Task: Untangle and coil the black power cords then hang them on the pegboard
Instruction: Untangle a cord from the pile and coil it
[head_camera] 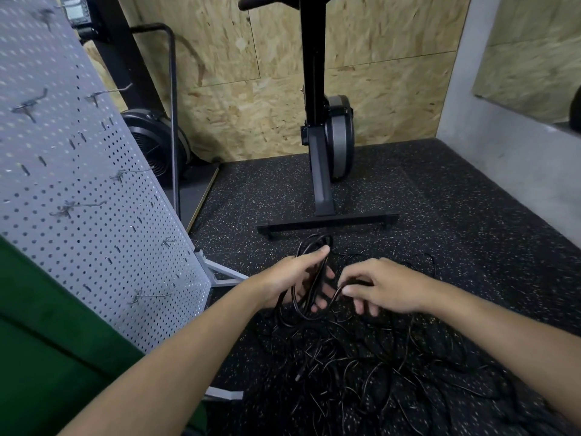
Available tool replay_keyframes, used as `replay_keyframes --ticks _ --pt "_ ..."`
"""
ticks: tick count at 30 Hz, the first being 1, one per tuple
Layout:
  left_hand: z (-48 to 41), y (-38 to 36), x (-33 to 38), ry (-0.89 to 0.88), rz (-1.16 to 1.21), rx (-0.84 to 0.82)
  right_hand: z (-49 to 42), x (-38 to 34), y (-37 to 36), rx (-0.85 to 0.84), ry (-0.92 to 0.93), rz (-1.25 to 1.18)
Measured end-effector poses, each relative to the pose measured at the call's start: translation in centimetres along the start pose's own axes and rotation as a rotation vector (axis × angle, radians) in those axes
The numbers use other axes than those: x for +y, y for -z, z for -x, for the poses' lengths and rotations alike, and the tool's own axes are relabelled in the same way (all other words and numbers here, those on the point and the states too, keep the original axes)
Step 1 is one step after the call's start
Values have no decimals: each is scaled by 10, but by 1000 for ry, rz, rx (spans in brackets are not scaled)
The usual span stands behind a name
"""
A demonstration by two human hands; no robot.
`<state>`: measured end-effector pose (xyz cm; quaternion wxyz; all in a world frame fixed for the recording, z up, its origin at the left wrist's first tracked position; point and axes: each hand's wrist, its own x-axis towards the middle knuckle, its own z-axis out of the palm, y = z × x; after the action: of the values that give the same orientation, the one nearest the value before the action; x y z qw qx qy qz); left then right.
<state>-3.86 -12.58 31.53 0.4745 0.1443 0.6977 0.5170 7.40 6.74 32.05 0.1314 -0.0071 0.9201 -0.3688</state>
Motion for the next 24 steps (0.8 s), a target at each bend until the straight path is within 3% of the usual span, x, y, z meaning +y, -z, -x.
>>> replay_keyframes --ticks 4,8,12,17,19,22,24 --pt "-3 -2 -2 29 -2 -80 -4 1 -3 175 -33 66" --pt "-4 -9 0 45 21 -212 -10 -2 -6 199 -29 9" --pt "-7 -2 1 56 55 -173 -8 -7 2 105 -112 -289" --pt "-8 7 -2 12 142 -158 7 14 20 -248 -215 -107" --pt "-8 13 -3 18 167 -142 10 26 20 -351 -267 -240" --pt "-8 17 -5 35 154 -140 8 40 24 -301 -243 -440" --pt "-8 17 -6 38 102 -134 6 36 28 -217 -180 -415"
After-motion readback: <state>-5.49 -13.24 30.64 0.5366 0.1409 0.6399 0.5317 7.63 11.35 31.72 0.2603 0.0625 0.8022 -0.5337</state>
